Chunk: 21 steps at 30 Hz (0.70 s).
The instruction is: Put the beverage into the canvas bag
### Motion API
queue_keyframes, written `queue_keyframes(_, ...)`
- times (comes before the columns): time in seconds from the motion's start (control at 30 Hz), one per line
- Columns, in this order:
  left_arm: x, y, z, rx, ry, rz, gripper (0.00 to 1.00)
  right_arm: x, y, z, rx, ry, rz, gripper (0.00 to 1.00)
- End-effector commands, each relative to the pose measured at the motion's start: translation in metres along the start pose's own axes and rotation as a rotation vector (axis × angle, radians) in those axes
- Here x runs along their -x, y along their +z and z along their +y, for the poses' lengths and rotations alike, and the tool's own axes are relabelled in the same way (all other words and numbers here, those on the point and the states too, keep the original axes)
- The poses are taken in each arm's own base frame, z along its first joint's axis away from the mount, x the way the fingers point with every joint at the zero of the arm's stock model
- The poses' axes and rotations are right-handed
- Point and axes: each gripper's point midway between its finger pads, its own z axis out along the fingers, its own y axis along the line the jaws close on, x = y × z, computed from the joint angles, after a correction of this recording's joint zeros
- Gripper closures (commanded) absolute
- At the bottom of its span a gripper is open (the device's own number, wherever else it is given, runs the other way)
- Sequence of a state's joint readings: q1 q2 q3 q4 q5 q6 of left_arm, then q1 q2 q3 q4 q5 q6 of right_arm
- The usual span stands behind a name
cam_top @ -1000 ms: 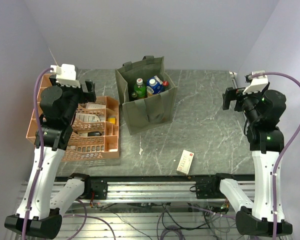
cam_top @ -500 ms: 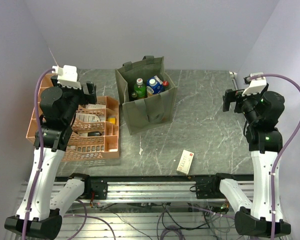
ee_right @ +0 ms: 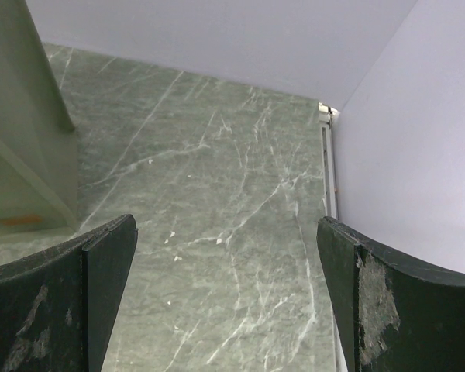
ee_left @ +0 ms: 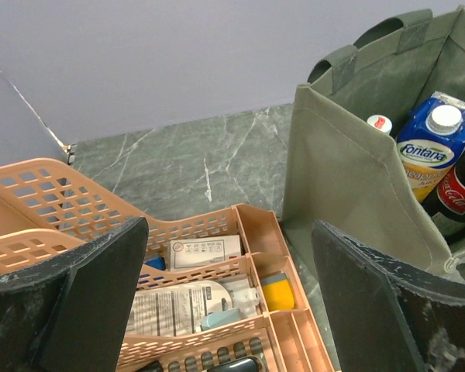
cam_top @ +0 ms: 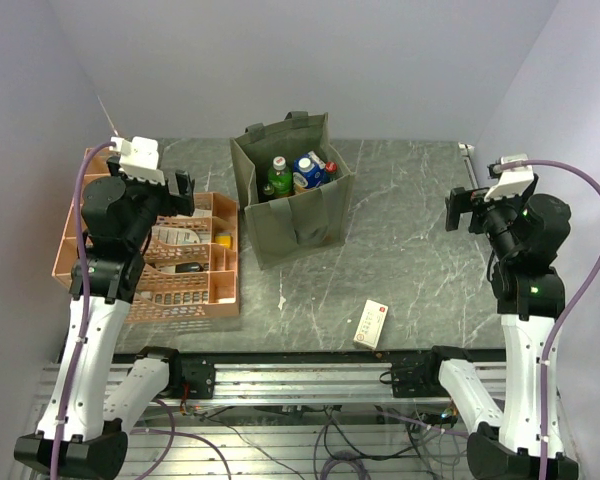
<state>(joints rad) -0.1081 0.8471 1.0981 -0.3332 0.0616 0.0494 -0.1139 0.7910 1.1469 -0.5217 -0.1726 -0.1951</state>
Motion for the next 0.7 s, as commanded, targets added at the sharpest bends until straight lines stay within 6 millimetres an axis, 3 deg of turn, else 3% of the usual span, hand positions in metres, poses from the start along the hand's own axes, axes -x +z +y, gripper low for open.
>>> queue_keyframes(0.0,0.001,0.003,-0.003,-0.036,0.017,-0.019,0.04,-0.007,0.004,-0.002,-0.011,0.008,0.006,0.0)
queue_keyframes(0.67,-0.009,0.002,-0.009,-0.072,0.0,-0.004,0.04,-0.011,0.004,0.001,0.004,0.009,0.007,0.0)
